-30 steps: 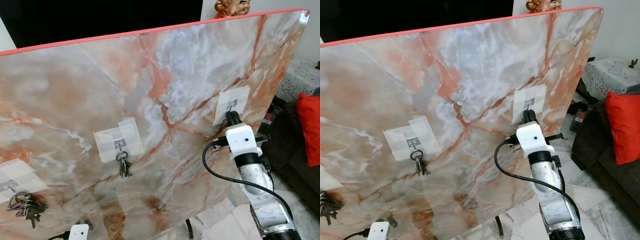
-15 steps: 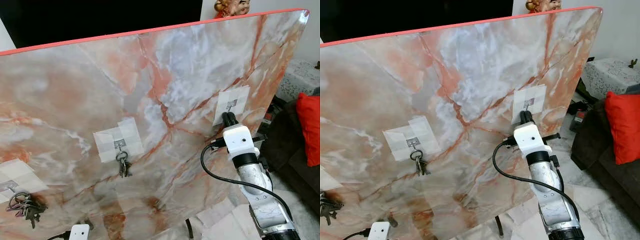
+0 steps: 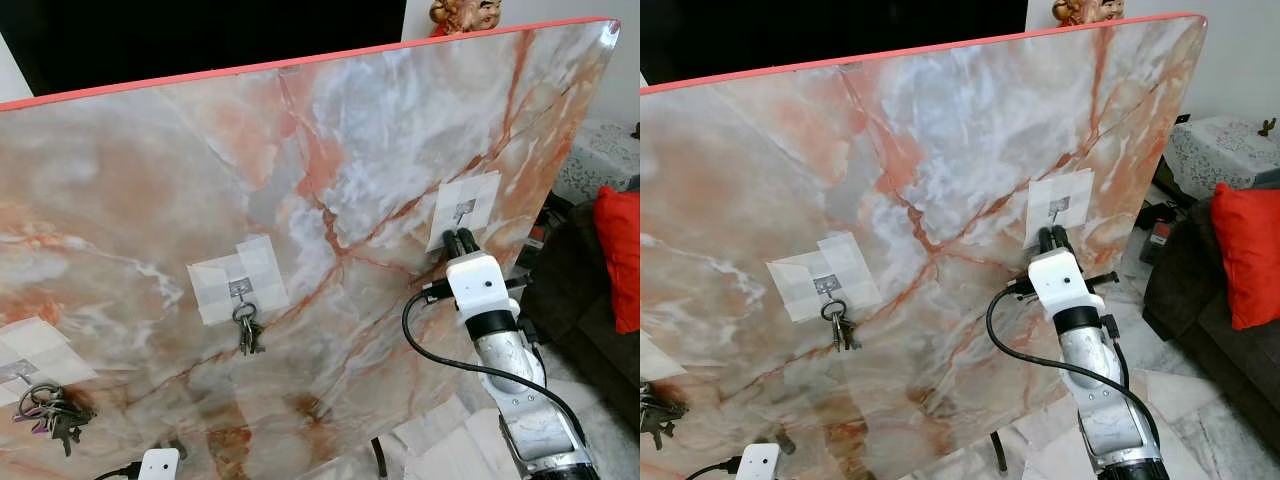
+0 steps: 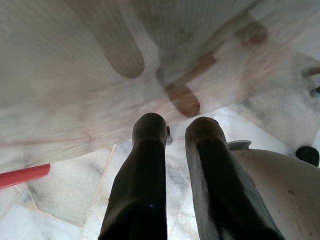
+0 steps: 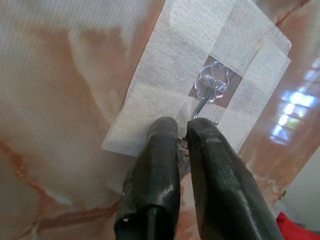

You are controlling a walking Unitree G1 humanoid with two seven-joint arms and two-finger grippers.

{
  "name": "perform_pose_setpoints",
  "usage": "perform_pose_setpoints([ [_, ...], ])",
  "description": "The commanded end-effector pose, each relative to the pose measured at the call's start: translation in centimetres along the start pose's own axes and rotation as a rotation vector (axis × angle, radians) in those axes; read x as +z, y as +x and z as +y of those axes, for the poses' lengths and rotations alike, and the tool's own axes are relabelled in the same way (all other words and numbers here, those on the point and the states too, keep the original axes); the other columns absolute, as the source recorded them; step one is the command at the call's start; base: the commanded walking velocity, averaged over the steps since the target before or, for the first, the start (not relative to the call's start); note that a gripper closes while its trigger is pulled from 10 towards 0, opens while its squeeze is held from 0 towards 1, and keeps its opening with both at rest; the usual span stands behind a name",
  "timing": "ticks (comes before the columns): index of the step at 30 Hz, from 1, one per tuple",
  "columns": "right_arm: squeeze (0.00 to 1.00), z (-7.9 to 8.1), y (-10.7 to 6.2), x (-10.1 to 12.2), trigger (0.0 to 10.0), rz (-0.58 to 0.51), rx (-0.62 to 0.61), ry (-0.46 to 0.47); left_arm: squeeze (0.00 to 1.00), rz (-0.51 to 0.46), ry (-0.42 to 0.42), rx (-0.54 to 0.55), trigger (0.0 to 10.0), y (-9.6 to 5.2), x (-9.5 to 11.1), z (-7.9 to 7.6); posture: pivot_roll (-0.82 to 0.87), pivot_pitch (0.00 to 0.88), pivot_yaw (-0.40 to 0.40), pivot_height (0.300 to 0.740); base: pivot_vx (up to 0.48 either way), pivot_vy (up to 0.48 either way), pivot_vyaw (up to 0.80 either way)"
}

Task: Hang keys on a hook

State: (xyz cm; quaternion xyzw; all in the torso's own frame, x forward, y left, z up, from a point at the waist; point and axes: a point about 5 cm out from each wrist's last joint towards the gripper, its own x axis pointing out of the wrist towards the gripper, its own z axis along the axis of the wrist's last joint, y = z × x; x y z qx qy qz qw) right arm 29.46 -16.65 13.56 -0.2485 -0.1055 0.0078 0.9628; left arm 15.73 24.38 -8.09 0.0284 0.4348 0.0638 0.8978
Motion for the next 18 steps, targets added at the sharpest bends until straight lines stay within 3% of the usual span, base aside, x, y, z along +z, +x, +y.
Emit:
perform_pose_setpoints([
  [1,1.0,-0.1,-0.5,0.1,10.0,0.005,0.007,0.019,0.0,0.006,0.018,0.013,10.0,-0.1,-0.2,0.4,0.1,0.0,-0.001,0.74,0.0,0.0,0.0],
  [8,1.0,0.5,-1.6,0.1,10.0,0.007,0.07,0.036,0.0,0.007,0.019,0.011,10.0,-0.1,-0.2,0.4,0.09,0.0,-0.002,0.74,0.0,0.0,0.0],
  [12,1.0,0.1,-2.9,-0.8,10.0,0.063,0.049,0.105,0.0,0.008,0.02,0.01,10.0,-0.1,-0.2,0.4,0.08,0.0,-0.002,0.74,0.0,0.0,0.0],
  [13,1.0,-0.3,-3.3,-1.7,10.0,0.13,-0.012,0.174,0.0,0.008,0.021,0.009,10.0,-0.1,-0.2,0.4,0.07,0.0,-0.001,0.74,0.0,0.0,0.0],
  [17,1.0,-0.7,-4.4,-4.0,10.0,0.254,-0.105,0.304,0.0,0.009,0.024,0.005,10.0,-0.1,-0.2,0.3,0.07,0.0,-0.003,0.74,0.0,0.0,0.0],
  [18,1.0,-0.8,-5.2,-5.7,10.0,0.346,-0.157,0.361,0.0,0.009,0.024,0.005,10.0,-0.1,-0.2,0.3,0.07,0.0,-0.003,0.74,0.0,0.0,0.0],
])
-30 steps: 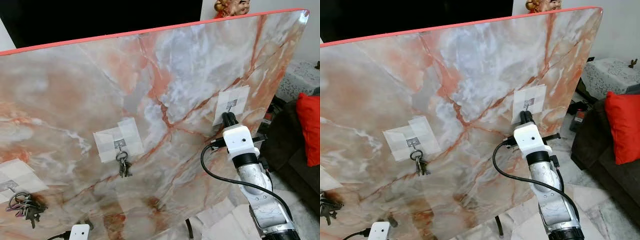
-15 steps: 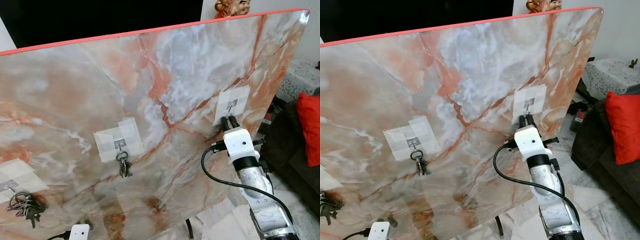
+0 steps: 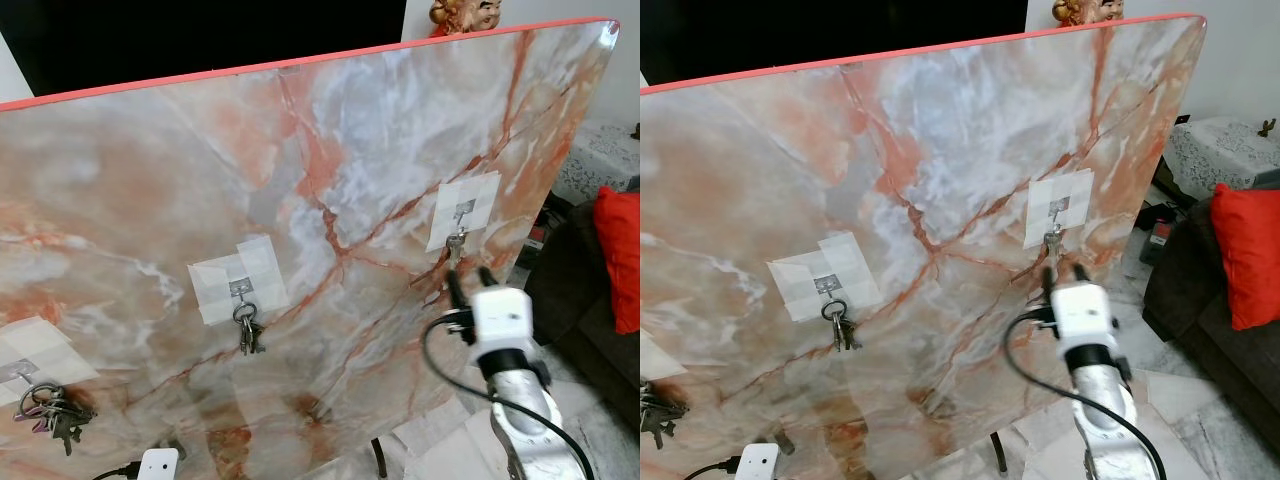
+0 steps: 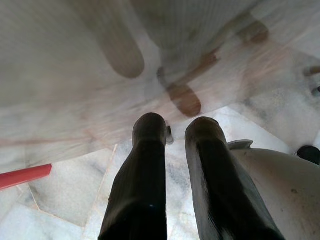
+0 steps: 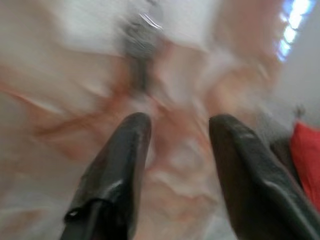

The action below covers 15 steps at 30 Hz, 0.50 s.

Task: Hang keys on a hook

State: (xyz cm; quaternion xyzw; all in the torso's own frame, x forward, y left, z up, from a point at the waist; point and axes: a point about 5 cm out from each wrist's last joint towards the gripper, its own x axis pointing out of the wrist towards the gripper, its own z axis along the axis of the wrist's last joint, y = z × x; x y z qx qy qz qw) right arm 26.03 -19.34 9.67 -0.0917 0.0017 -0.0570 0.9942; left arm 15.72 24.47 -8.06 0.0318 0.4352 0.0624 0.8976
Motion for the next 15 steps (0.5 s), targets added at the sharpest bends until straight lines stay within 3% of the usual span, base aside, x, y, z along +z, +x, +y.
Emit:
perform_pose_setpoints([
  [1,1.0,-1.0,-0.5,-2.4,10.0,0.123,-0.077,0.074,0.0,0.008,0.016,0.004,10.0,-0.1,-0.2,0.2,0.07,0.0,-0.004,0.74,0.0,0.0,0.0],
  [5,1.0,-1.5,-0.9,-4.3,10.0,0.219,-0.124,0.102,0.0,0.008,0.016,0.005,10.0,-0.1,-0.2,0.1,0.08,0.0,-0.009,0.74,0.0,0.0,0.0],
  [6,0.24,-1.9,-1.7,-7.4,10.0,0.378,-0.174,0.145,0.0,0.008,0.013,0.007,10.0,-0.1,-0.3,0.1,0.08,0.0,-0.009,0.74,0.0,0.0,0.0],
  [7,0.0,-2.0,-2.3,-9.1,10.0,0.47,-0.2,0.159,0.0,0.008,0.012,0.008,10.0,-0.1,-0.2,0.1,0.09,0.0,-0.01,0.74,0.0,0.0,0.0],
  [8,0.0,-2.0,-2.3,-9.1,10.0,0.47,-0.2,0.159,0.0,0.008,0.012,0.008,10.0,-0.1,-0.2,0.1,0.09,0.0,-0.01,0.74,0.0,0.0,0.0],
  [9,0.0,-1.5,-3.2,-11.6,10.0,0.594,-0.18,0.179,0.0,0.008,0.011,0.008,10.0,-0.1,-0.2,0.1,0.08,0.0,-0.009,0.74,0.0,0.0,0.0],
  [12,0.0,-0.9,-5.5,-15.2,10.0,0.789,-0.176,0.188,0.0,0.008,0.009,0.009,10.0,-0.1,-0.2,0.1,0.09,0.0,-0.009,0.74,0.0,0.0,0.0],
  [15,0.0,-0.6,-7.0,-16.6,10.0,0.891,-0.192,0.208,0.0,0.007,0.006,0.01,10.0,0.0,-0.2,0.1,0.09,0.0,-0.009,0.74,0.0,0.0,0.0],
])
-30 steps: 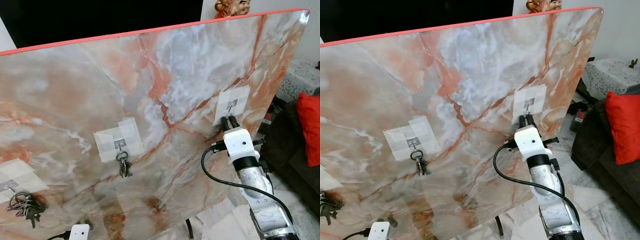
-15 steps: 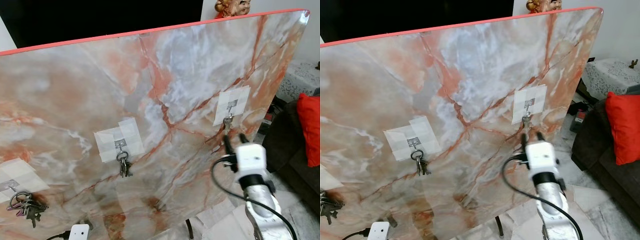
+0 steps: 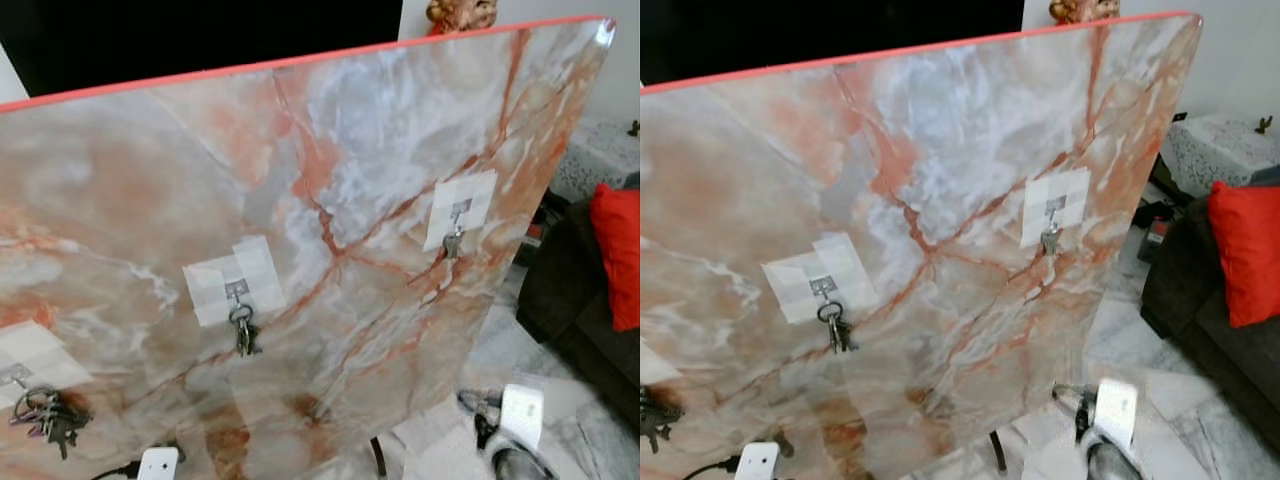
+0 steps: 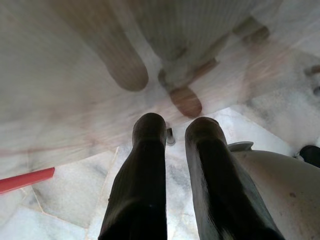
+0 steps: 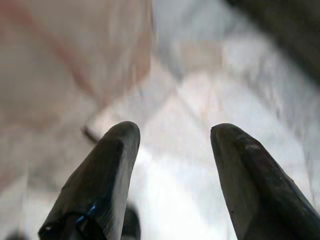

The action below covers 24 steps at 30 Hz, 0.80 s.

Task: Hang keys on a hook

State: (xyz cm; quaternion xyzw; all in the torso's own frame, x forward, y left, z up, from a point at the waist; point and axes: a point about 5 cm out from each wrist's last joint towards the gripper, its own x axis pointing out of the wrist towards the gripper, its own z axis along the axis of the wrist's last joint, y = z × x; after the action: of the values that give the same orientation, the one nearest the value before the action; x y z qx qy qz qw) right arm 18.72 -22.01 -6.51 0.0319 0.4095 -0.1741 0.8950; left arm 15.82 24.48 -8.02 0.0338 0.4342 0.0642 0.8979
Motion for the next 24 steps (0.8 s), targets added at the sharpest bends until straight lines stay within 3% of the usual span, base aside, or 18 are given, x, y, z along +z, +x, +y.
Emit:
perform_pose_setpoints([
  [1,0.0,-0.2,0.1,-0.8,10.0,0.051,-0.01,0.038,0.0,0.009,0.004,0.007,10.0,-0.1,-0.3,0.1,0.09,0.0,-0.005,0.74,0.0,0.0,0.0],
  [3,0.0,-0.2,-0.1,-2.9,10.0,0.136,0.002,0.014,0.0,0.008,0.004,0.009,10.0,-0.1,-0.2,0.1,0.09,0.0,0.001,0.74,0.0,0.0,0.0],
  [9,0.0,-0.2,-0.1,-3.9,10.0,0.172,0.019,0.012,0.0,0.012,0.01,0.008,10.0,0.0,-0.2,0.1,0.08,0.0,0.006,0.74,0.0,0.0,0.0],
  [12,0.0,0.4,-0.5,-5.6,10.0,0.255,0.073,-0.109,0.0,0.012,0.011,0.003,10.0,0.0,-0.1,0.0,0.09,0.0,0.001,0.74,0.0,0.0,0.0],
  [18,0.0,1.0,-0.4,-5.3,10.0,0.267,0.083,-0.121,0.0,0.013,0.004,0.014,10.0,0.1,0.0,0.0,0.1,0.0,-0.006,0.74,0.0,0.0,0.0],
  [24,0.0,0.9,-0.5,-5.5,10.0,0.269,0.078,-0.129,0.0,0.025,0.003,0.018,10.0,0.1,0.0,-0.1,0.11,0.0,-0.014,0.74,0.0,0.0,0.7],
])
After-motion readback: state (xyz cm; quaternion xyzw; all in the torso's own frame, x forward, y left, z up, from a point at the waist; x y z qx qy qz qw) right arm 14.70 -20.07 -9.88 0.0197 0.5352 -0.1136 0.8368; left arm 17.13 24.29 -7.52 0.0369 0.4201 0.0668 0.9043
